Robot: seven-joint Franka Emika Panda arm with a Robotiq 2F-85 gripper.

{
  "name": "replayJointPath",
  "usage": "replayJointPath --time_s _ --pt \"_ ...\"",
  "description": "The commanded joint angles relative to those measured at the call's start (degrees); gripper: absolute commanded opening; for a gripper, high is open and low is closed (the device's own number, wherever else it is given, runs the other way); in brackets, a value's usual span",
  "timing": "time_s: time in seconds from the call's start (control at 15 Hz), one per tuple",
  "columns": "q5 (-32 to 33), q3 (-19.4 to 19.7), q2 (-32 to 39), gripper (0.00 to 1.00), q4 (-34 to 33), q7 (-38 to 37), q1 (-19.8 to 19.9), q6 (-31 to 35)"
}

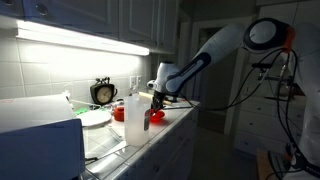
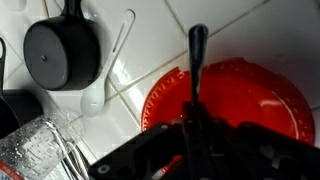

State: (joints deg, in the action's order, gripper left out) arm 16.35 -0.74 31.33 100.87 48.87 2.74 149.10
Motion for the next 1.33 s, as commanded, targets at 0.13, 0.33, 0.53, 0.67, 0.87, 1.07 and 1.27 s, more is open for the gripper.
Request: replayJointPath --time_s 0.13,0.33,0.53,0.67,0.87,1.07,1.27 --pt "5.0 2.1 1.8 0.02 -2.5 -1.0 -1.4 -1.8" --pt "5.9 2.3 2.7 0.02 -3.2 -1.1 -1.8 -2.2" --pt "6.2 2.2 3.2 0.02 -3.7 -1.2 -2.1 -2.6" --pt "6.1 2.1 3.6 0.02 -4.0 -1.3 -2.3 -2.8" --pt "5.8 1.9 4.4 0.02 -4.8 -1.5 -2.7 -3.3" --pt "5.0 1.6 4.8 0.02 -5.6 -1.8 -2.7 -4.0" --pt "4.5 1.2 5.2 0.02 -6.3 -2.5 -2.5 -4.6"
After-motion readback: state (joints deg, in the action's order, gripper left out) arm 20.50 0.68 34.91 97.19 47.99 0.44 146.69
